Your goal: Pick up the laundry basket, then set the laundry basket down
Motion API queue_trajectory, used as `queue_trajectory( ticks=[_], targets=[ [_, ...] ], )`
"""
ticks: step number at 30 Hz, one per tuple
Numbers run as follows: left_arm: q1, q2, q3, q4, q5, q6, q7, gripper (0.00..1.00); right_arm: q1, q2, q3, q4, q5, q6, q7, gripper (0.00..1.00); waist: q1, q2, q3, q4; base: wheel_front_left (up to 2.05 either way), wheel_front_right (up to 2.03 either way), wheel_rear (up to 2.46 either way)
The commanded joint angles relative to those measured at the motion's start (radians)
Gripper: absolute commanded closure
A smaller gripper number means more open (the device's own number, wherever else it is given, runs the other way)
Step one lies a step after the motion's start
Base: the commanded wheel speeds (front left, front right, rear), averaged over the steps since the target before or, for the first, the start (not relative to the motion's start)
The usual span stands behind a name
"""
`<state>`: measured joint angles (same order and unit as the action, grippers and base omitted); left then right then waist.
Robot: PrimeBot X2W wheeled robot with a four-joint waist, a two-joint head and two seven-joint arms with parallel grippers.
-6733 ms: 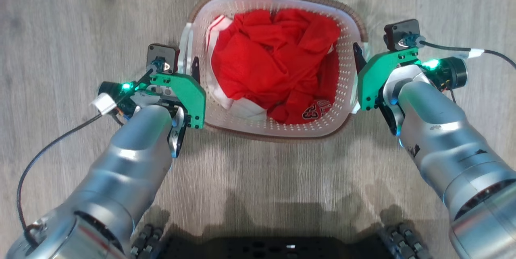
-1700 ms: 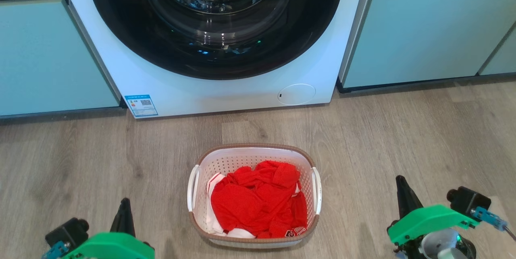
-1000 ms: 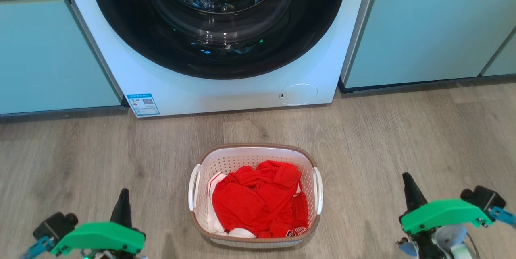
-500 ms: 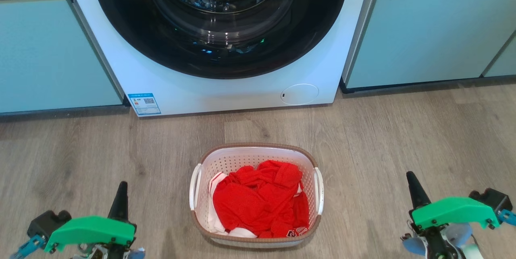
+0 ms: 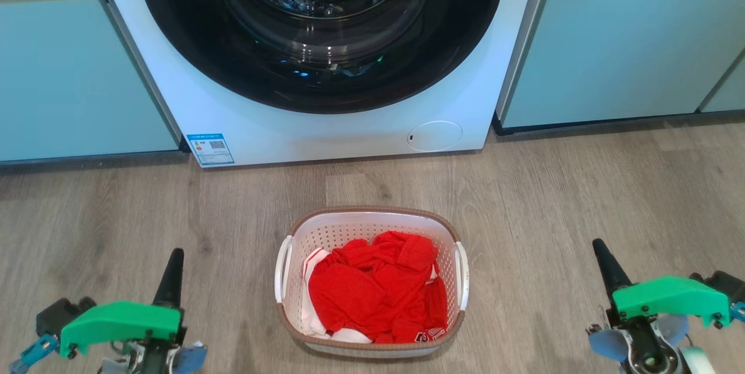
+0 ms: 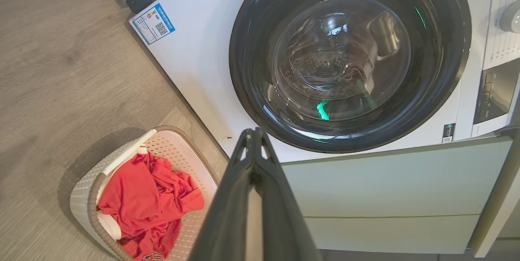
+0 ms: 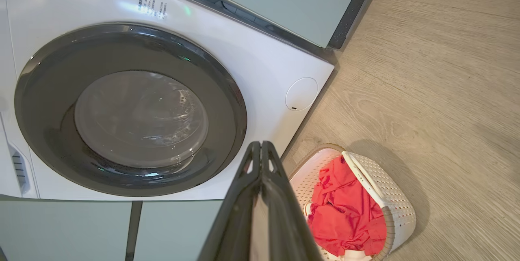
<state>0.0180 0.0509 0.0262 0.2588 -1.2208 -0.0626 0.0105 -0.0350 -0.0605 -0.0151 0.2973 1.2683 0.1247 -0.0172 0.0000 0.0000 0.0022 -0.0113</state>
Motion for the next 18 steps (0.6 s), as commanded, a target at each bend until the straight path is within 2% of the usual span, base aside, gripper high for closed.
queue_trajectory(
  ticks=[1, 18],
  targets=[
    [-0.058, 0.003, 0.036, -0.026, -0.037, -0.013, 0.012, 1.0, -0.048, -0.016, 0.004, -0.041, 0.036, 0.005, 0.014, 1.0, 0.0, 0.0, 0.0, 0.001, 0.0, 0.0, 0.0],
    [-0.094, 0.002, 0.063, -0.019, -0.224, -0.042, 0.059, 1.0, -0.06, -0.015, -0.033, -0.048, 0.213, 0.005, 0.062, 1.0, 0.0, 0.0, 0.001, 0.006, 0.0, 0.0, 0.0]
  ],
)
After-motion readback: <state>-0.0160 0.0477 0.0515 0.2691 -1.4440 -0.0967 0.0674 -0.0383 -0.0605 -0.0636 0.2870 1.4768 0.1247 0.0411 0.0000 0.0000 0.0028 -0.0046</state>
